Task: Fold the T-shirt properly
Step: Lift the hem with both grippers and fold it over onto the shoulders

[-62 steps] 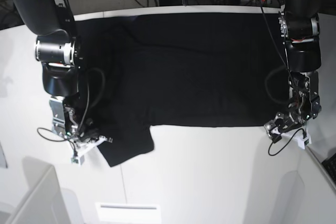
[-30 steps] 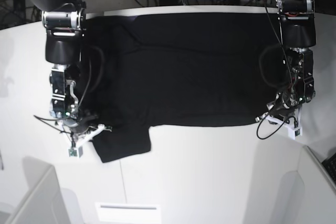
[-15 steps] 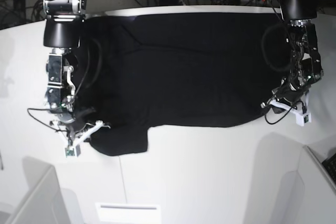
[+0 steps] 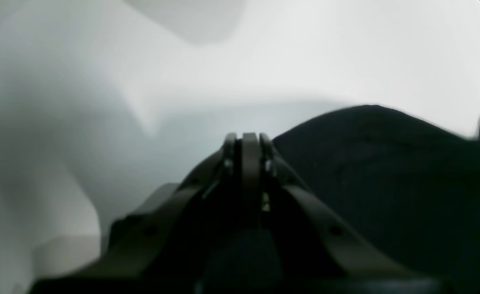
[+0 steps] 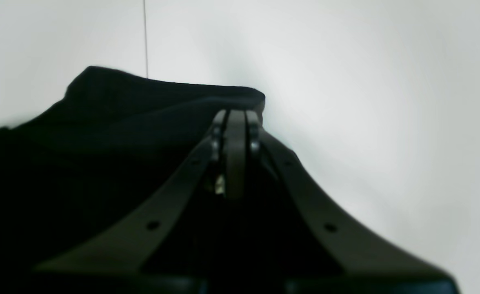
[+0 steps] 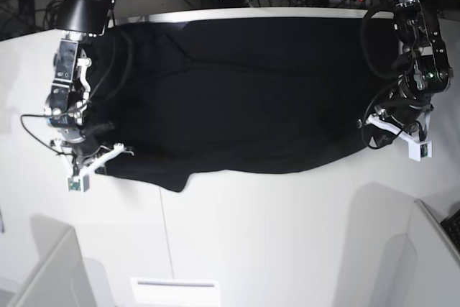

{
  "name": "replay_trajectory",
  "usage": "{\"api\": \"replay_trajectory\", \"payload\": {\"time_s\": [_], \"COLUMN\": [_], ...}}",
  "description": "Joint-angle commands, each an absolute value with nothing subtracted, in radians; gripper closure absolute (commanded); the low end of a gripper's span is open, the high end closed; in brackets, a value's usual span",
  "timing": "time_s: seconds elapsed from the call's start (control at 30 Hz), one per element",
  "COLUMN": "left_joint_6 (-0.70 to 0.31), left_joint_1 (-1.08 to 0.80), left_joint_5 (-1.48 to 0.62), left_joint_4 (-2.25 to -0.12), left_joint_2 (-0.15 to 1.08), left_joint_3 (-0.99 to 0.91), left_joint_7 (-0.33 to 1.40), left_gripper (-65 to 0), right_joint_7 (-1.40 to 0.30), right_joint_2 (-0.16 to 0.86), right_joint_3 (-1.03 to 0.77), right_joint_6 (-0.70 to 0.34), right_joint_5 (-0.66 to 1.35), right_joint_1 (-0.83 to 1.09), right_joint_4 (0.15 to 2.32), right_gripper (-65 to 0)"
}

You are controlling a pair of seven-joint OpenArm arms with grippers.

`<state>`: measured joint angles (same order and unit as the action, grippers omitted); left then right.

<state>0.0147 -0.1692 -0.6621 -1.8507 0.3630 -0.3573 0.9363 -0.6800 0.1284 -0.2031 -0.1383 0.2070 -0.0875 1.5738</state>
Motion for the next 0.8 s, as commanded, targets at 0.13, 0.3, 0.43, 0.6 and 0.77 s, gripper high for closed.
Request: {"api": "replay_trajectory", "payload": {"time_s": [0.13, 0.3, 0.43, 0.6, 0.77], "left_joint_6": [0.012, 0.012, 0.012, 0.012, 0.005], "left_joint_1": [-0.232, -0.300, -0.328, -0.367, -0.412], "left_joint_5": [-0.671, -0.785, -0.843, -0.845, -0.846], "left_joint_4": [-1.903, -1.936, -1.936, -1.949, -1.966], "left_joint_2": [0.377, 0.384, 0.392, 0.394, 0.394], "left_joint_3": [-0.364, -0.364, -0.389, -0.414, -0.449], "left_joint_7": [0.923, 0.920, 0.923, 0.923, 0.923], "left_gripper": [0.0, 0.0, 0.0, 0.0, 0.0], "right_joint_7": [-0.657, -0.657, -0.657, -0.657, -0.657], "right_joint_2": [0.137, 0.137, 0.137, 0.137, 0.136], "right_joint_3": [-0.228, -0.228, -0.228, -0.245, -0.288], "right_joint_6": [-0.140, -0.140, -0.140, -0.140, -0.140], "right_joint_5": [0.214, 0.214, 0.214, 0.214, 0.214], "right_joint_1": [-0.038, 0.008, 0.039, 0.074, 0.111], "right_joint_4": [1.659, 1.696, 1.732, 1.753, 1.761], "right_gripper": [0.0, 0.0, 0.0, 0.0, 0.0]}}
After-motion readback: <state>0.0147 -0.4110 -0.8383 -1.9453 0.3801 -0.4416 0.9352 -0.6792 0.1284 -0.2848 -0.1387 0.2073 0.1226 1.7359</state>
